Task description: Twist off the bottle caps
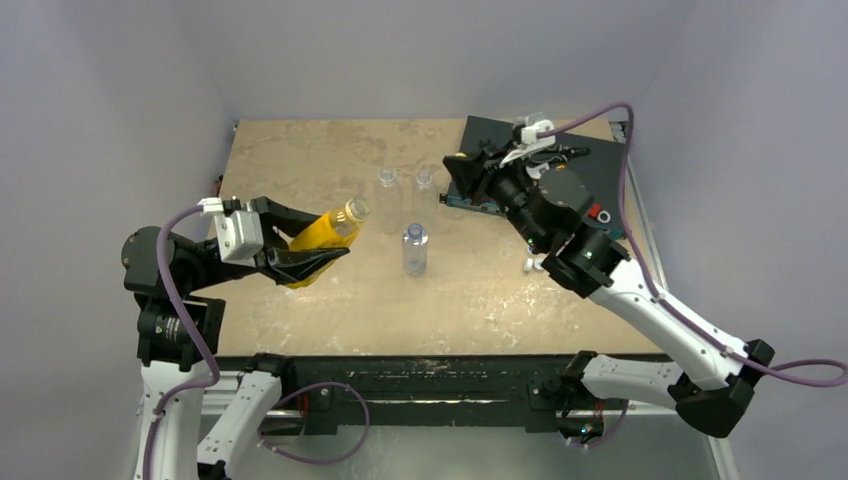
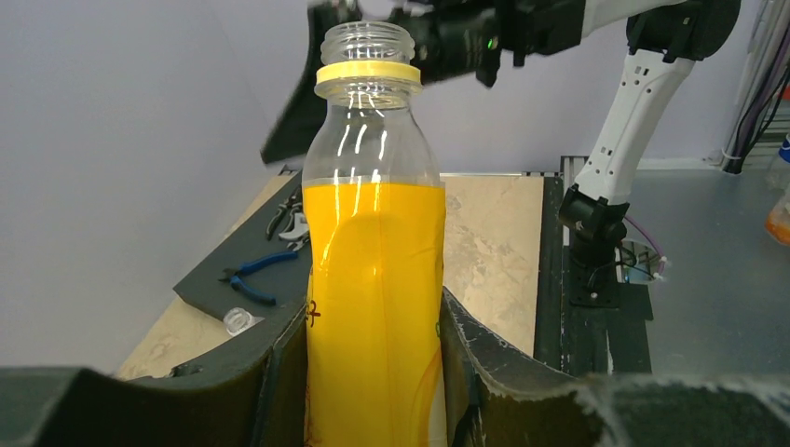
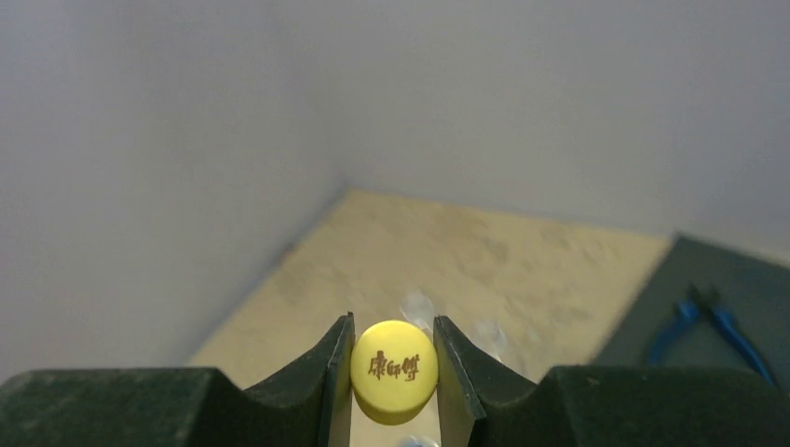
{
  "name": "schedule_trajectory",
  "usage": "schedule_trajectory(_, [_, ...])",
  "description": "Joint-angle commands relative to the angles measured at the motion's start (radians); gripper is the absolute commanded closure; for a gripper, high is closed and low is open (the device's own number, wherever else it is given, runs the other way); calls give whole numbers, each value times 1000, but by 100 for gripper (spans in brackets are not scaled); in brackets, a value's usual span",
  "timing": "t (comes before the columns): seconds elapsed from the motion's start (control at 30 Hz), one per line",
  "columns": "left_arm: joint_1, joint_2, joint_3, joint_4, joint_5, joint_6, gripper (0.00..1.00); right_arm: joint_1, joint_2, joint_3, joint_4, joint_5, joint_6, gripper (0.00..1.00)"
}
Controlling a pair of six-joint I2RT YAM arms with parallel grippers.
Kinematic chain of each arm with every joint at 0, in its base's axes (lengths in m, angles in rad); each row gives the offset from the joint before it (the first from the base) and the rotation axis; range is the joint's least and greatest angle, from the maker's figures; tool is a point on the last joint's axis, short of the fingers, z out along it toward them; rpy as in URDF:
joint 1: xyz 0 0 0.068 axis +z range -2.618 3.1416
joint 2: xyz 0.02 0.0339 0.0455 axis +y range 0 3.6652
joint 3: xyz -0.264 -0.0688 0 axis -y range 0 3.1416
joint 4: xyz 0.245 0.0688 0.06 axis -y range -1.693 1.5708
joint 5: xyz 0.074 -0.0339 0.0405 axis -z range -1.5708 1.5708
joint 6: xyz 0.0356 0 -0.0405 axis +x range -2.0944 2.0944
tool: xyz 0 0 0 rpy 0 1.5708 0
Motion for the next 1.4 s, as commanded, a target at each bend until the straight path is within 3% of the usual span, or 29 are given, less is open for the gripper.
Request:
schedule_trajectory(0.0, [7, -16, -28, 4, 2, 40, 100, -90, 25, -186, -134, 177, 162, 84])
schedule_trajectory(0.23, [7, -16, -14, -30, 10, 66, 100, -207, 169, -454, -108, 232, 338, 83])
schedule_trajectory(0.47, [7, -20, -9, -43, 18, 72, 100, -273, 309, -546, -76, 239, 444, 81])
schedule_trajectory(0.7, [7, -21, -12, -48, 23, 73, 100, -280, 381, -557, -81, 230, 486, 50])
schedule_trajectory(0.83, [7, -21, -14, -57, 29, 82, 100, -282, 381, -571, -53, 194, 479, 44])
schedule_trajectory(0.97, [6, -24, -16, -75, 30, 97, 100, -280, 314, -562, -91, 201, 470, 44])
schedule_trajectory(1.2, [7, -19, -29, -50, 15, 79, 100, -250, 10, -430, -162, 174, 348, 41])
schedule_trajectory(1.37, [7, -13, -68, 47, -1, -10, 100, -59, -148, -272, -35, -70, 172, 18])
